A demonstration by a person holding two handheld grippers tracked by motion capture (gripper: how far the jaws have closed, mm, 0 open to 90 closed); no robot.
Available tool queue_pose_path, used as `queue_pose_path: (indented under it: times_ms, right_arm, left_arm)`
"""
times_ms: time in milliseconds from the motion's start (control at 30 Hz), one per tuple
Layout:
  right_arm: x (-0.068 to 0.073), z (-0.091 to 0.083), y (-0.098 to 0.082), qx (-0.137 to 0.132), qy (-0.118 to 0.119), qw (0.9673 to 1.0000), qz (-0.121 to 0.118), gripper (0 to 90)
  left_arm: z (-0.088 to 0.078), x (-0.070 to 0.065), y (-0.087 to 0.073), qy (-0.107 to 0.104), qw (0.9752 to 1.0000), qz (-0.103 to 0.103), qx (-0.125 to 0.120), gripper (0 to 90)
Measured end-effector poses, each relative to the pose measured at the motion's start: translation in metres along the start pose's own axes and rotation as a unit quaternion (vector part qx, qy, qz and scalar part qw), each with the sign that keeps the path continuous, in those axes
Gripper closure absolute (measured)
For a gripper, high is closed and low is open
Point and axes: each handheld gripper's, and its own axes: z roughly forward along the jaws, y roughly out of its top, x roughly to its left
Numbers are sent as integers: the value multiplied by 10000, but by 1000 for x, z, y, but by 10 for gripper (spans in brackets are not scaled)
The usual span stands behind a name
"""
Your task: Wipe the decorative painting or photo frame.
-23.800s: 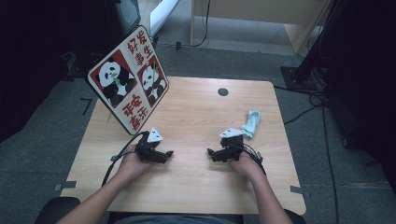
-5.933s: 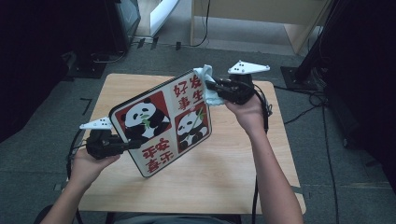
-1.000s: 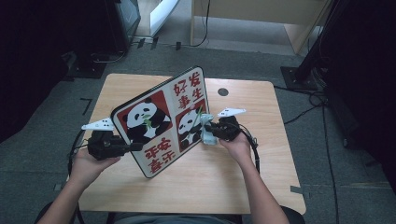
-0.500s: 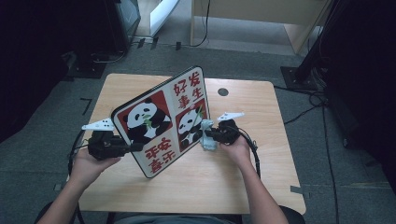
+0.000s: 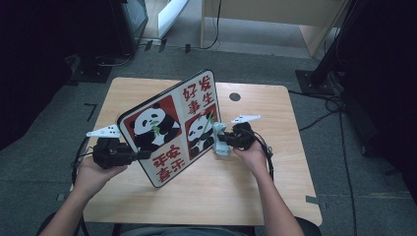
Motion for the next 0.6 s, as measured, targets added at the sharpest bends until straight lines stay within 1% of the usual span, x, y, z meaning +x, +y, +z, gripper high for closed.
queue_pose_path:
  times_ms: [133,233,300,333,367,533,600]
  right_arm:
    - [2,-11,11,-196,86,9998,20,789]
    - [7,-22,23,-369,103,9993,-51,789]
    - [11,-28,30,-493,63,9986,-154,789]
    - [14,-32,34,-530,7,9984,-199,789]
    - [17,-35,38,-606,2,9977,-298,789]
    - [26,-45,53,-705,132,9968,-365,788]
    - [31,-48,60,-760,203,9962,-383,788]
  left_arm:
    - [0,0,0,5,10000,-5,-1,745]
    - [0,0,0,1,10000,-12,-3,746]
    - [0,0,0,-5,10000,-37,-7,746]
    - [1,0,0,-8,10000,-47,-10,745]
    - [1,0,-1,-8,10000,-51,-13,745]
    - [1,-1,0,15,10000,-95,-22,747]
    - [2,-1,0,53,10000,-77,-26,751]
